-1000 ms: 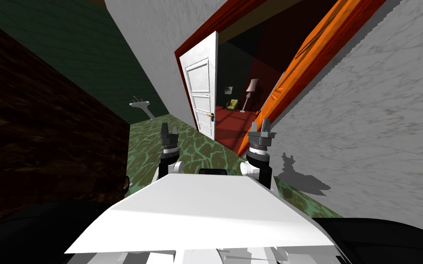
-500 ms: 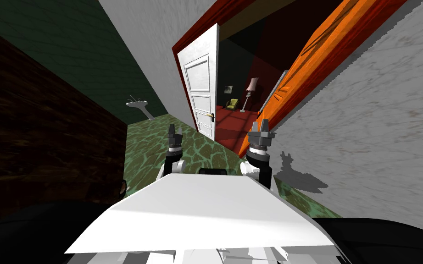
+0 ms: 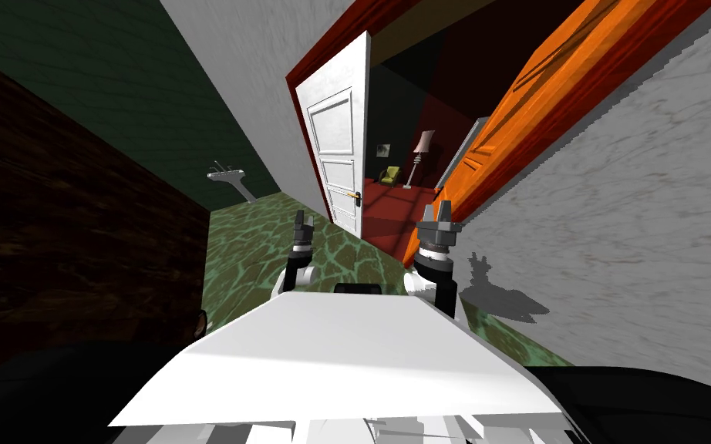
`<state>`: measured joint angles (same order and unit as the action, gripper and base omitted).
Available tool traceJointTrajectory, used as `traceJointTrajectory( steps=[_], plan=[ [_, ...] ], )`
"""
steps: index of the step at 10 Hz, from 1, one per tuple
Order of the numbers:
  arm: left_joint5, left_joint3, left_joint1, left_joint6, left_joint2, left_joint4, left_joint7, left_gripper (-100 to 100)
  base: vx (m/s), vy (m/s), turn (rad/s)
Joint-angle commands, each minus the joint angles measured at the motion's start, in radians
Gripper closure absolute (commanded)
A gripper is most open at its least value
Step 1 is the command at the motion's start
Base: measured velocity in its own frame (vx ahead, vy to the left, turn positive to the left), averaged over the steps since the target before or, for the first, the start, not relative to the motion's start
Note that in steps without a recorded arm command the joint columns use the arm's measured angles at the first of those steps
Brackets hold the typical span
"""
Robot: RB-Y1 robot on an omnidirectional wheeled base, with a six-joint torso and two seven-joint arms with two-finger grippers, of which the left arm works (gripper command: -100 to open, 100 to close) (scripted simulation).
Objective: Push the door open
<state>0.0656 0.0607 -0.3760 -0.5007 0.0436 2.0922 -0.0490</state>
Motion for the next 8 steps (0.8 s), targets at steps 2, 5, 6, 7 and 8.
traceJointTrajectory(
  steps=[2, 5, 6, 7, 8],
  plan=[
    [0.000, 0.009, 0.033, -0.001, 0.011, -0.058, 0.013, -100, 0.085, 0.044, -0.024],
    [0.002, 0.021, 0.075, 0.003, 0.021, -0.127, 0.026, -100, 0.088, 0.041, -0.023],
    [0.003, 0.025, 0.090, 0.004, 0.024, -0.152, 0.030, -100, 0.116, 0.038, -0.025],
    [0.004, 0.030, 0.106, 0.005, 0.026, -0.177, 0.035, -100, 0.112, 0.040, -0.027],
    [0.004, 0.034, 0.121, 0.007, 0.029, -0.202, 0.040, -100, 0.093, 0.051, -0.027]
  ],
)
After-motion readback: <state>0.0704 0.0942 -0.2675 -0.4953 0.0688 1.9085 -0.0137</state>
